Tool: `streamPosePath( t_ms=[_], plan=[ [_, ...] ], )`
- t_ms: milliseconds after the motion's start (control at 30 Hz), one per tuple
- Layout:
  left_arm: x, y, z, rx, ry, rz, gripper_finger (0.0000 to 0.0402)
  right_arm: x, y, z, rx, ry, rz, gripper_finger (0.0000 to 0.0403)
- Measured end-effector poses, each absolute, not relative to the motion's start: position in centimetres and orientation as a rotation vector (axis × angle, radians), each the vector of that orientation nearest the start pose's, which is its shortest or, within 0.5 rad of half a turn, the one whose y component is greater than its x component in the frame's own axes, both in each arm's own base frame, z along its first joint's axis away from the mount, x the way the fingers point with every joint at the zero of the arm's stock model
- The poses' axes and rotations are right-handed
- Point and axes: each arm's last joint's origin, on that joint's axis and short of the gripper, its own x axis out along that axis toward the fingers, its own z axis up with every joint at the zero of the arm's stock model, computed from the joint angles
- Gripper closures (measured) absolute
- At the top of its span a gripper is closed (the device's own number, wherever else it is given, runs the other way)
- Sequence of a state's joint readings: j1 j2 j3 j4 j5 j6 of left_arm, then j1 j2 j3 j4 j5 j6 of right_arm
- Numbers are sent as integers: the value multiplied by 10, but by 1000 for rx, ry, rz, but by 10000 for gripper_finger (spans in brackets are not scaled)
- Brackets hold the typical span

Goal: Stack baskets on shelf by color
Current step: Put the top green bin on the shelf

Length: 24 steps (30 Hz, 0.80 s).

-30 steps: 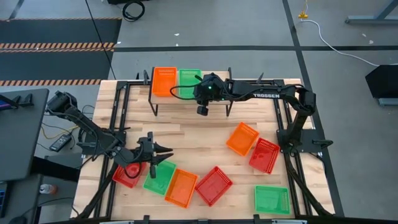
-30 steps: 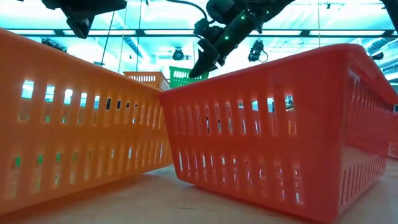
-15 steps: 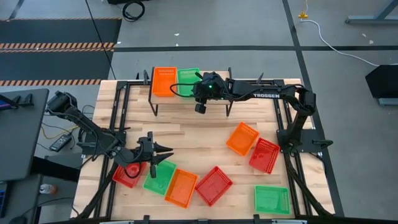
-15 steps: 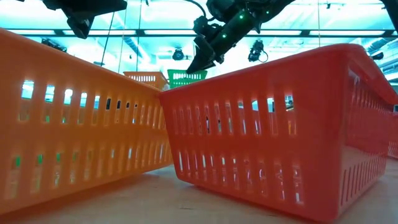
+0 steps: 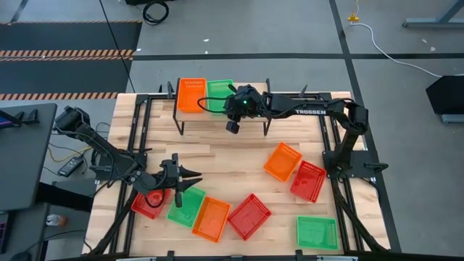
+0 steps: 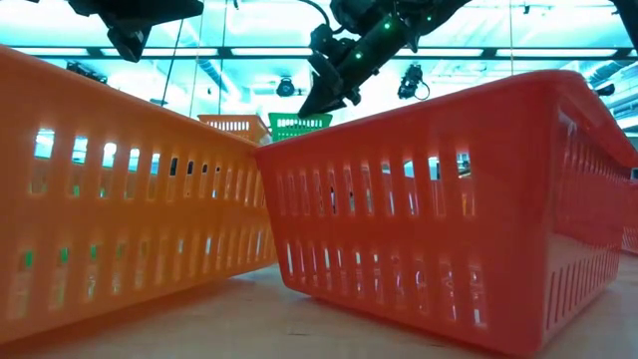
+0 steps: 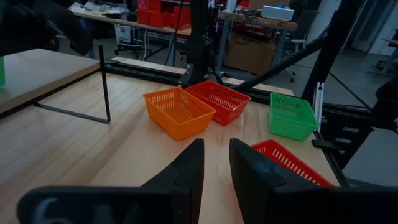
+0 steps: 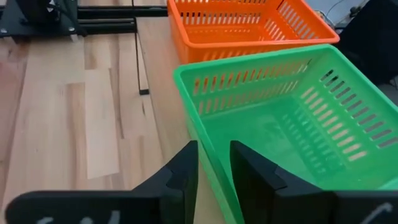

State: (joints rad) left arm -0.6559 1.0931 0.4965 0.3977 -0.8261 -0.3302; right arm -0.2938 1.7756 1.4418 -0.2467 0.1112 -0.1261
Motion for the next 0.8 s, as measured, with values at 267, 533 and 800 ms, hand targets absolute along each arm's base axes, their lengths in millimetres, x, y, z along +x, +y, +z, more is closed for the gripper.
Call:
streamPosePath(
  t_ms=[267,533,800],
  plan=[
    [188,-118,233,-194,118,192,319,387,-121,285,-71,608,-355,336],
    [188,-118,232,-193,119,192,320,387,-120,285,-114,616,-328,340],
    [188,-118,232,-192,119,192,320,386,-119,283,-166,648,-292,342]
  ],
)
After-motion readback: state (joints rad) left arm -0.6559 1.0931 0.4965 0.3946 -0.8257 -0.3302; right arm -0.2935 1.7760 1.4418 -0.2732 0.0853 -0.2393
